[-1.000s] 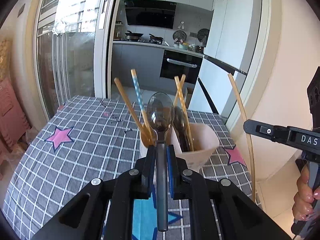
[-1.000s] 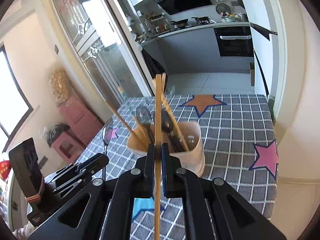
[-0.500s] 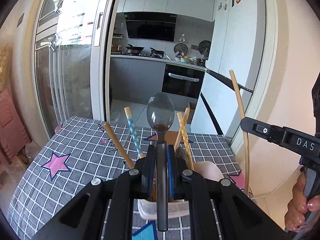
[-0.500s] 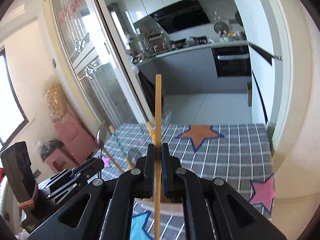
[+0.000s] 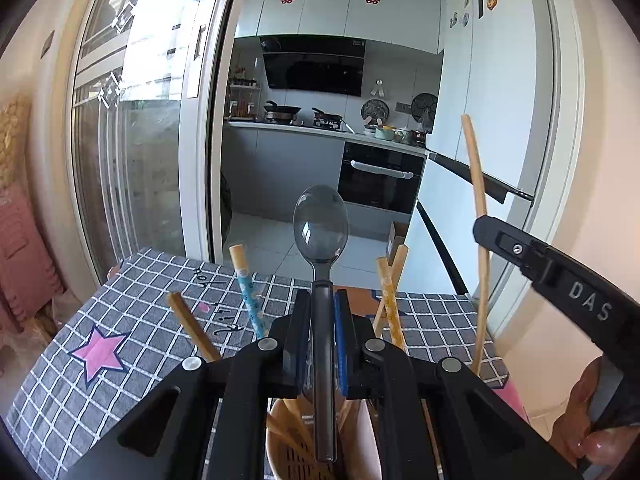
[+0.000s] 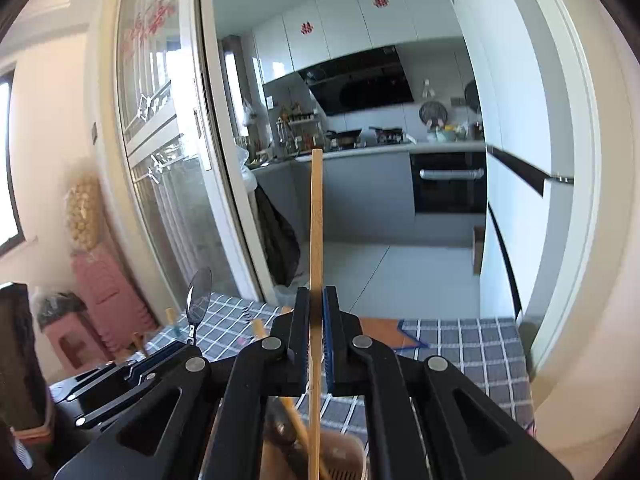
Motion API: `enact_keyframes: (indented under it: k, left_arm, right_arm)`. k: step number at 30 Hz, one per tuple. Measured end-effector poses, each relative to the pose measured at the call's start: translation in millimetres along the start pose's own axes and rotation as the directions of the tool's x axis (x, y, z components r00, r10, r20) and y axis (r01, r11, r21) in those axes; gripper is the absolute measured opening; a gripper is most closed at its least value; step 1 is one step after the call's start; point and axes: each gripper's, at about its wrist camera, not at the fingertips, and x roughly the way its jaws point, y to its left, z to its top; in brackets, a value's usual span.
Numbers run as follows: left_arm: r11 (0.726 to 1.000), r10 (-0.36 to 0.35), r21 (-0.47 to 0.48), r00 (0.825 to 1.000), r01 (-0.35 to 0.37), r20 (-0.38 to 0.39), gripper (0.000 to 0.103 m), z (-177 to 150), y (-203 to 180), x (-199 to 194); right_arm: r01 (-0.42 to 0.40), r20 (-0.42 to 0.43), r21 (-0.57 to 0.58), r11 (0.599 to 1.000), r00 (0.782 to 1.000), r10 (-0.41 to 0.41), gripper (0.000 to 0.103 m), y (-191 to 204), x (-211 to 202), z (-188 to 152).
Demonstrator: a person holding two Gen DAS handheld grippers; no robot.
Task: Organize utensils
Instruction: 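Lift the spoon and chopstick with both tools and carry them over the beige caddy, then lower the spoon with the left tool while the right tool lowers the chopstick into the caddy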
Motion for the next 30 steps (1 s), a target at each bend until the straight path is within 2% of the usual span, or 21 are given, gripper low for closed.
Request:
enact_keyframes:
  k: [9, 17, 30]
  left_arm:
    - [0.999, 0.039, 0.028, 0.998, -0.041, 0.046, 0.042, -25.2, -2.3, 5.2]
    - [0.995, 0.055, 0.076, 0.996, -0.061, 0.077, 0.042, -41.4, -11.0, -6.4]
    - [0.996, 0.066, 0.052, 0.997, -0.068, 0.046, 0.042, -52.5, -8.3, -5.9]
  right_arm:
    - [0.030, 0.017, -0.076, 0.997, 0.999, -0.029, 0.006, 6.2, 22.6, -27.7]
    - [0.036, 0.009, -0.108, 0.993, 0.999, -0.035, 0.006, 7.7, 15.1, -47.1]
    - [0.018, -0.010, -0.141, 0.990, 1.000, -0.019, 0.006, 14.7, 9.4, -59.4]
